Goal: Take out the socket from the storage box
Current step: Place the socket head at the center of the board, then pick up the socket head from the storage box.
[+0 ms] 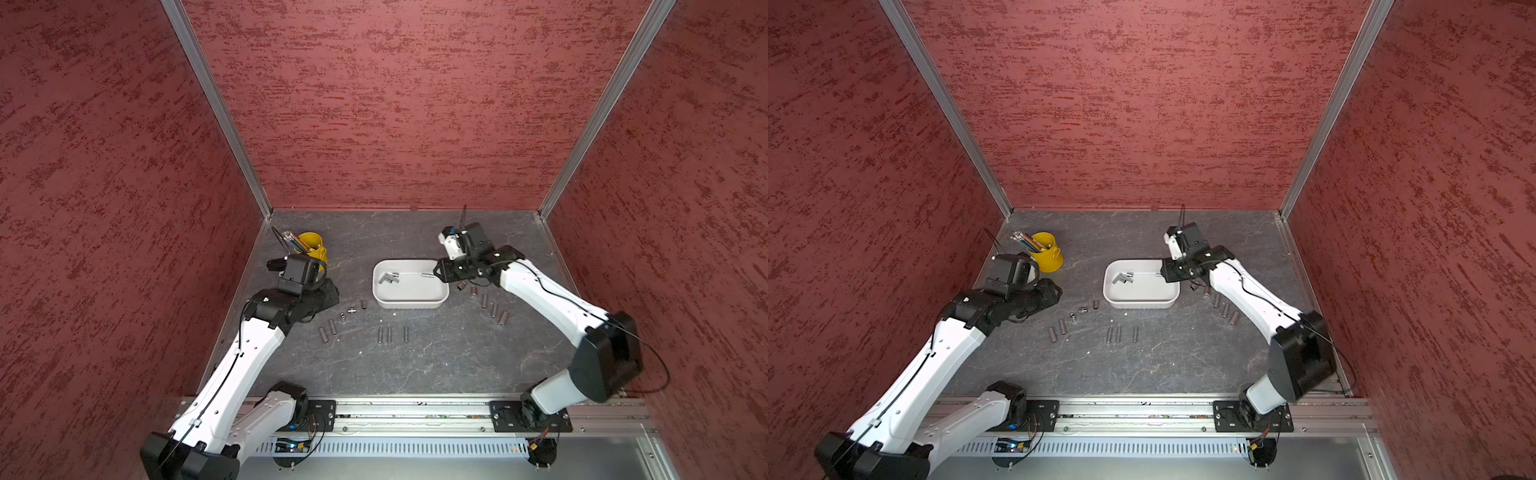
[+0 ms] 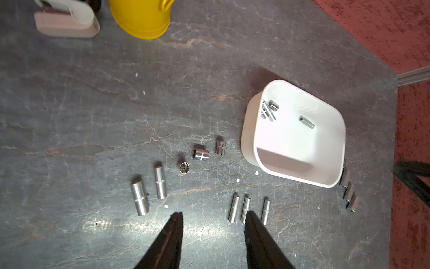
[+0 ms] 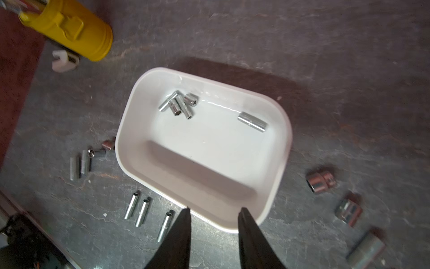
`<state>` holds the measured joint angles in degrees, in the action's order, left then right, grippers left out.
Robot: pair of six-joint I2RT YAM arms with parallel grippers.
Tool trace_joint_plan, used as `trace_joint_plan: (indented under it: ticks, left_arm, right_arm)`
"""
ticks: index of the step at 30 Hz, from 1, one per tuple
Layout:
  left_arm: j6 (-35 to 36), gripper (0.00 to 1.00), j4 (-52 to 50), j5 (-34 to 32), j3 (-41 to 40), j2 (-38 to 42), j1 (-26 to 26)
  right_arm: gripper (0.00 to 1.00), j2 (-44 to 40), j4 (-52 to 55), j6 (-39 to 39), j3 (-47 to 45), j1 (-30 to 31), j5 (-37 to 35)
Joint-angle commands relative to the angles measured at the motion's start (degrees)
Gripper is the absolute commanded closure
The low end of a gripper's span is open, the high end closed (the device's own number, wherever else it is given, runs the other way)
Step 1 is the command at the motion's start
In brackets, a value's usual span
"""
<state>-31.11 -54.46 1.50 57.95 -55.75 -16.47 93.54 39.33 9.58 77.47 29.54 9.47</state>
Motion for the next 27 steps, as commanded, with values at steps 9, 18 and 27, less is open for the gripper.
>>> trace_joint_plan:
  ticks: [9,18,27]
  left_arm:
    - [8.86,0.53,-2.88,-1.82,-2.69,2.04,0.04]
    - [9.58,0.52,-1.55,-1.50,-3.79,2.08,0.34]
    - [9.76,0.51,-1.44,-0.66,-3.98,1.86,0.56]
  right_arm:
    - [0.65,22.07,8.99,-12.30,17.21,1.56,-10.83]
    - [0.66,29.12,8.86,-15.40,22.14,1.40,-14.86]
    - [0.67,32.84,9.51,-17.05,24.43,0.96,-16.36]
